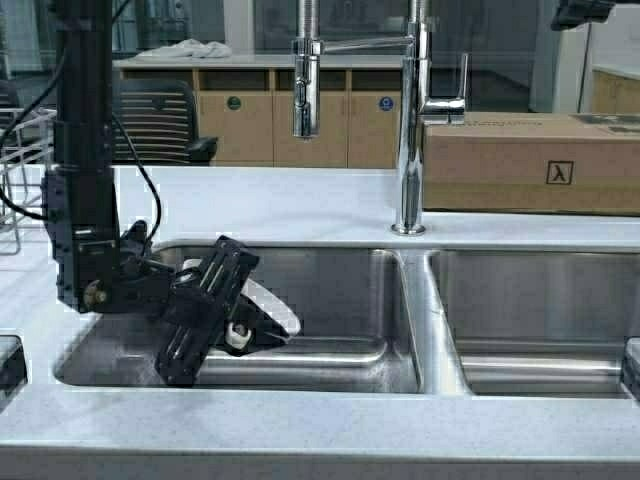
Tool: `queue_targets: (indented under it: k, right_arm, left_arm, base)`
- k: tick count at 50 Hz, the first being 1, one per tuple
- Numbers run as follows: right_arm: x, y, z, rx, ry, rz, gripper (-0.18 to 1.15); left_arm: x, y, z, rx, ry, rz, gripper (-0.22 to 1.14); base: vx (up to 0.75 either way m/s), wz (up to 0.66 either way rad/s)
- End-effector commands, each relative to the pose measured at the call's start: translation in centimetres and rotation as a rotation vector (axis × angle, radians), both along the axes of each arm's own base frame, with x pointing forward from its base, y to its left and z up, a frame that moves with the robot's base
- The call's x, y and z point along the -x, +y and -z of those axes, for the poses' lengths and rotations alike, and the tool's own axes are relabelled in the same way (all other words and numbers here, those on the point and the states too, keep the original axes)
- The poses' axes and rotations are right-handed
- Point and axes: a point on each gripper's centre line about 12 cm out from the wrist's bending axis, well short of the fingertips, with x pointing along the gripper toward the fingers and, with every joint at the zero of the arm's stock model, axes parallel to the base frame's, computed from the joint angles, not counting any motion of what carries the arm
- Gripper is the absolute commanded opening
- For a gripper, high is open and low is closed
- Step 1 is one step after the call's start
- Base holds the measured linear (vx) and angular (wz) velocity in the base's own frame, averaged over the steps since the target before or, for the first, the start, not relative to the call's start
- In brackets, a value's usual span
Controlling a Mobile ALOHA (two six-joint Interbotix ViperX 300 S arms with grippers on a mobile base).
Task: Wash the pan
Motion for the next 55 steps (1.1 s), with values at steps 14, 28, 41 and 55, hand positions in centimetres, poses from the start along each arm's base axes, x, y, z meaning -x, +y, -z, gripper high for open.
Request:
queue_targets:
  k: [14,28,41,55]
  right_arm:
    - [0.3,0.1,-1.9,-0.008,-0.067,-0.002,0.05]
    - [0.4,0.3,-2.2,-0.021,-0.083,-0.004,0.05]
    - [0.4,0.3,-2.2,-0.025,-0.091,-0.003,0.05]
    - [0.4,0.3,-2.2,-0.024,-0.094,-0.004,0.05]
  left_arm:
    - [-4.6,1.8,-7.4,-0.829,0.035,0.307,0.03]
    - [-6.6,2.4,-12.8,-1.147,0.083,0.437,0.03]
    - [-5.7,2.0,-13.6,-1.307,0.075,0.528,0.03]
    - [-5.5,1.6,-10.6,-1.322,0.128,0.571,0.03]
  base:
    - [0.0,0.0]
    - [0.0,0.0]
    - [0.0,0.0]
    - [0.0,0.0]
